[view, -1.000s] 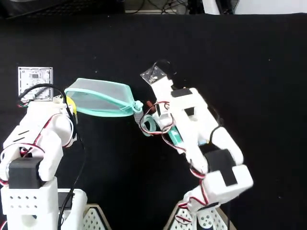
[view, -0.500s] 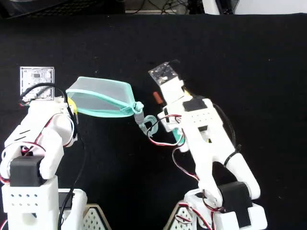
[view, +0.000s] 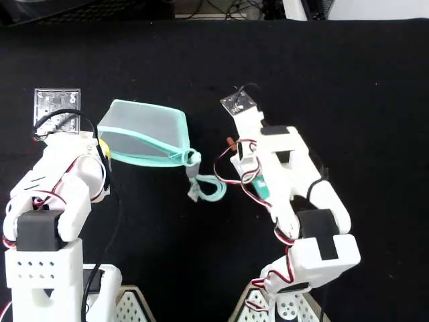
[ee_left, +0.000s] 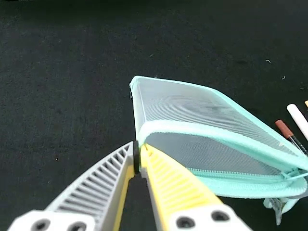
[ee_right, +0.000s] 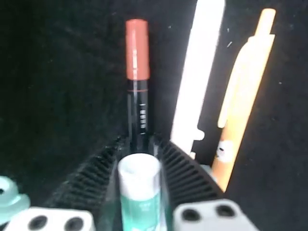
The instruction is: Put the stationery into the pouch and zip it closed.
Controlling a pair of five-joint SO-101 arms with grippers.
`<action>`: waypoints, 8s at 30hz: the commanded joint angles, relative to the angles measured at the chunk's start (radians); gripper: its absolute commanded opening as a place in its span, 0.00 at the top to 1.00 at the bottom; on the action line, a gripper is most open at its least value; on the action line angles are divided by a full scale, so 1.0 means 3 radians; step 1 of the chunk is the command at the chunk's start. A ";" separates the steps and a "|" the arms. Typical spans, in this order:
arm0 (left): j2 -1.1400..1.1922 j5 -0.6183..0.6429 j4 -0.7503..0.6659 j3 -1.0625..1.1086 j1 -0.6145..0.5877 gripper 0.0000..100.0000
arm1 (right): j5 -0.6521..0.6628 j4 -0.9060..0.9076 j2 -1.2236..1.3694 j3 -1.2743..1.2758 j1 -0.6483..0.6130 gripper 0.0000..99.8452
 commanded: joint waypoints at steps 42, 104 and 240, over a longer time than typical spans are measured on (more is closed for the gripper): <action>-0.0015 -0.0133 -0.0061 0.0018 -0.0008 0.97 | 0.0338 0.0378 -0.0534 0.0161 -0.0056 0.94; -0.0020 -0.0133 -0.0046 0.0018 -0.0008 0.97 | 0.0384 0.0849 -0.1414 0.1430 -0.0967 0.89; 0.0435 -0.0138 -0.0087 -0.0023 -0.0151 0.97 | -0.0997 -0.1222 -0.2856 0.0596 -0.1197 0.99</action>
